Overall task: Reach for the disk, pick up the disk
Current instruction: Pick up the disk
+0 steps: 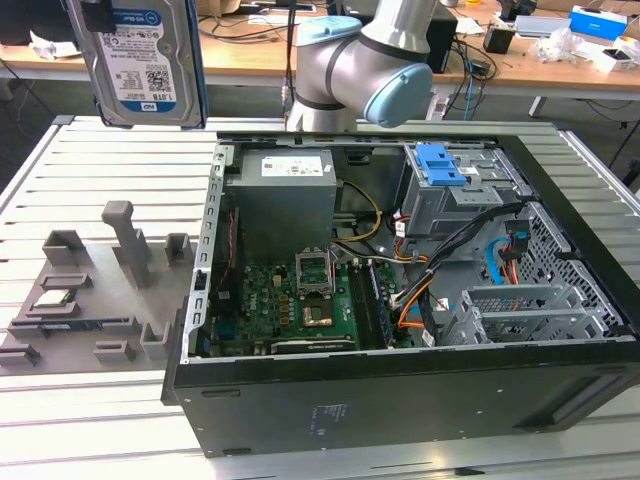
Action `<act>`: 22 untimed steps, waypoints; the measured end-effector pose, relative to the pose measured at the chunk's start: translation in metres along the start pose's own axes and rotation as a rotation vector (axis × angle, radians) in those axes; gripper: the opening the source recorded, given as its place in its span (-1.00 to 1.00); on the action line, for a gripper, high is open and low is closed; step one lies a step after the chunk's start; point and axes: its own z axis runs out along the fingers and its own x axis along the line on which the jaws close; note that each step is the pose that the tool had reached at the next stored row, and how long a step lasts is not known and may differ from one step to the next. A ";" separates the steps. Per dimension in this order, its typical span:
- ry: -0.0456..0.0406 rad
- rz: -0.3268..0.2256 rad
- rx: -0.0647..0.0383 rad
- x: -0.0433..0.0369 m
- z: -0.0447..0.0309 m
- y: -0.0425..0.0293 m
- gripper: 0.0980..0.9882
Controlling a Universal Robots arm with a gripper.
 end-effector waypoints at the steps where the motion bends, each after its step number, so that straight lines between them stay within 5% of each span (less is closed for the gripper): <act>1: 0.0001 0.000 0.000 0.0000 0.0009 -0.0007 -0.39; 4: 0.0000 0.000 0.000 -0.0001 0.0041 -0.0025 -0.39; 11: 0.0004 0.000 0.000 -0.0005 0.0115 -0.0308 -0.39; 22: 0.0004 0.000 0.000 -0.0008 0.0216 -0.0524 -0.39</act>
